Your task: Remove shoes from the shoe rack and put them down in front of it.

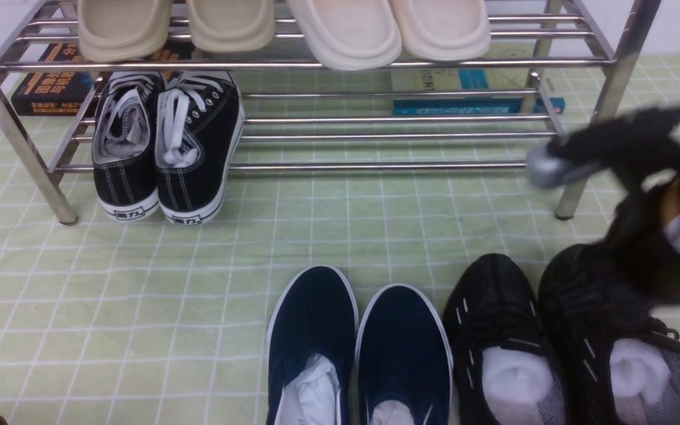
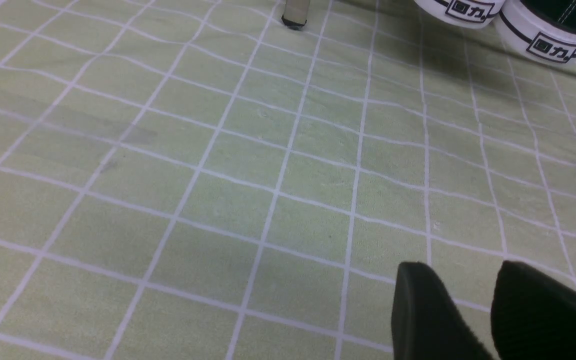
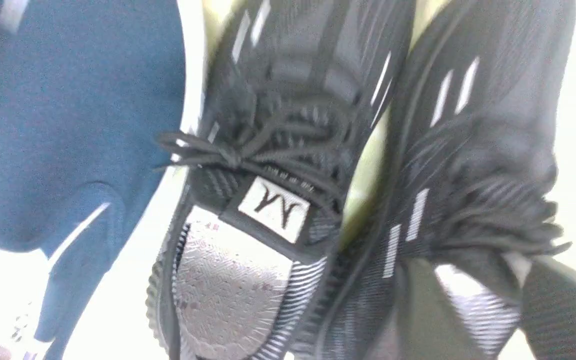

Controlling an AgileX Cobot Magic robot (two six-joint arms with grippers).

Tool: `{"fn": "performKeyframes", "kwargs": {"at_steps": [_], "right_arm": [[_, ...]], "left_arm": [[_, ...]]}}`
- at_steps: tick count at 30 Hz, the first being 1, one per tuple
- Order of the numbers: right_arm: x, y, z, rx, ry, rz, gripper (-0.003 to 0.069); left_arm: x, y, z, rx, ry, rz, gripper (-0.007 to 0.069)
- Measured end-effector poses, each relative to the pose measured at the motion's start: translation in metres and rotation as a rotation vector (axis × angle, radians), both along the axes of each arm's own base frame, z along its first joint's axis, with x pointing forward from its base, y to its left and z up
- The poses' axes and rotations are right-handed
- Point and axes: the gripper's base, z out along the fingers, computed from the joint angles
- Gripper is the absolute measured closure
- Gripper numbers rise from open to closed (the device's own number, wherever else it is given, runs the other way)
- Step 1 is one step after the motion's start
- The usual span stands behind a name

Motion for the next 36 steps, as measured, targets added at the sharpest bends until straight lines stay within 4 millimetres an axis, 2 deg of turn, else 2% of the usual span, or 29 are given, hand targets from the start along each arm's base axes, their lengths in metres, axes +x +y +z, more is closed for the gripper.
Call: {"fn": "performKeyframes", "kwargs": {"at_steps": [2, 3, 4, 5, 9, 11, 12, 14, 17, 20, 22, 23, 25, 36], "right_arm": [[-0.006, -0.008, 0.025, 0.020, -0.076, 0.048, 0.0529], [-0.013, -0.016, 0.040, 0.030, -0.132, 0.079, 0.0605], [-0.014, -0.017, 0.041, 0.033, -0.139, 0.078, 0.0614], [-0.027, -0.031, 0.057, 0.054, -0.202, 0.094, 0.0663], [-0.062, -0.065, 0.078, 0.126, -0.303, 0.091, 0.0673], [-0.085, -0.087, 0.081, 0.171, -0.355, 0.087, 0.0673], [-0.087, -0.089, 0.081, 0.174, -0.359, 0.086, 0.0673], [-0.107, -0.108, 0.070, 0.236, -0.426, 0.089, 0.0673], [-0.120, -0.117, 0.043, 0.338, -0.539, 0.111, 0.0673], [-0.120, -0.114, 0.023, 0.404, -0.602, 0.137, 0.0672], [-0.117, -0.105, -0.002, 0.469, -0.655, 0.174, 0.0671], [-0.116, -0.105, -0.004, 0.472, -0.658, 0.178, 0.0671], [-0.113, -0.097, -0.022, 0.514, -0.691, 0.214, 0.0670], [-0.110, -0.091, -0.059, 0.503, -0.667, 0.248, 0.0664]], "left_arm": [[0.000, 0.000, 0.000, 0.000, 0.000, 0.000, 0.0385], [0.000, 0.000, 0.000, 0.000, 0.000, 0.000, 0.0385], [0.000, 0.000, 0.000, 0.000, 0.000, 0.000, 0.0385], [0.000, 0.000, 0.000, 0.000, 0.000, 0.000, 0.0385], [0.000, 0.000, 0.000, 0.000, 0.000, 0.000, 0.0385], [0.000, 0.000, 0.000, 0.000, 0.000, 0.000, 0.0385], [0.000, 0.000, 0.000, 0.000, 0.000, 0.000, 0.0385], [0.000, 0.000, 0.000, 0.000, 0.000, 0.000, 0.0385], [0.000, 0.000, 0.000, 0.000, 0.000, 0.000, 0.0385], [0.000, 0.000, 0.000, 0.000, 0.000, 0.000, 0.0385], [0.000, 0.000, 0.000, 0.000, 0.000, 0.000, 0.0385], [0.000, 0.000, 0.000, 0.000, 0.000, 0.000, 0.0385], [0.000, 0.000, 0.000, 0.000, 0.000, 0.000, 0.0385], [0.000, 0.000, 0.000, 0.000, 0.000, 0.000, 0.0385]]}}
